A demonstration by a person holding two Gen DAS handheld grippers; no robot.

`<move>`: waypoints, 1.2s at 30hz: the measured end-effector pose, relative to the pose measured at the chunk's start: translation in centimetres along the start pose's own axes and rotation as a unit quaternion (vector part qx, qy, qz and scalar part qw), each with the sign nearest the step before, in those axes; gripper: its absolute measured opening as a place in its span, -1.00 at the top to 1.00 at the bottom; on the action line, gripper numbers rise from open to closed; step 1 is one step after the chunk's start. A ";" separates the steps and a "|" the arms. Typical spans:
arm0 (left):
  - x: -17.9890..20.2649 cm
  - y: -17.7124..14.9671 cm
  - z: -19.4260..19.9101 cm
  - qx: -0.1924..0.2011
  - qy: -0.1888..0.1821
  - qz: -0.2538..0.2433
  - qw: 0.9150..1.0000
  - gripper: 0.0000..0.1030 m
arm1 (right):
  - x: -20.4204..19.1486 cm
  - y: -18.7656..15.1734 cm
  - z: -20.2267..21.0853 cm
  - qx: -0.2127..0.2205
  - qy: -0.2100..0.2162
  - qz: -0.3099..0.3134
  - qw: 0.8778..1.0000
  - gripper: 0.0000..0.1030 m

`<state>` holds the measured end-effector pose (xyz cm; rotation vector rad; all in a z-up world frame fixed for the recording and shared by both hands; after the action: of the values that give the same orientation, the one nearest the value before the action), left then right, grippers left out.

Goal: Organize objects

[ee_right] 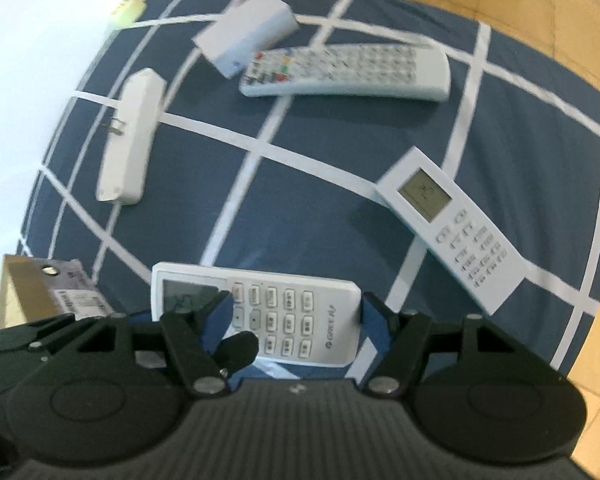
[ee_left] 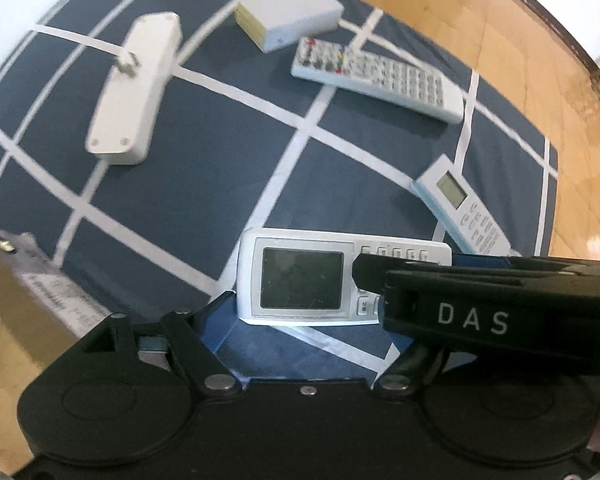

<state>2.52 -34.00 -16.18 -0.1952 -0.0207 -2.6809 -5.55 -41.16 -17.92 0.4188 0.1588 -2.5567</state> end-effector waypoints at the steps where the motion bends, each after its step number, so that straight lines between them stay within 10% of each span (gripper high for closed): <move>1: 0.0 -0.2 0.5 0.006 0.002 0.004 1.000 -0.46 | -0.3 -0.1 0.4 0.004 0.001 0.006 1.000 -0.33; 20: -4.6 -6.6 9.1 0.106 0.028 0.156 0.982 -0.45 | -9.3 -2.6 6.2 0.033 0.026 0.177 0.983 -0.34; 36: -11.4 -14.3 12.6 0.150 0.047 0.338 0.928 -0.45 | -19.7 -5.9 5.8 -0.006 0.044 0.366 0.929 -0.34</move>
<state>8.09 -15.61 -5.11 0.0258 -0.2802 -1.9604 5.73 -27.60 -5.84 0.4780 0.0361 -1.8005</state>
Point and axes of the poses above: each gripper's, at about its wrist camera, not at the fingertips, and z roughly against the way its jaws point, x to its right, y to its top, the point moved 4 cm from there along -z, roughly the way its jaws point, and after that the axes turned 11 degrees about -x, right-handed, at the moved point
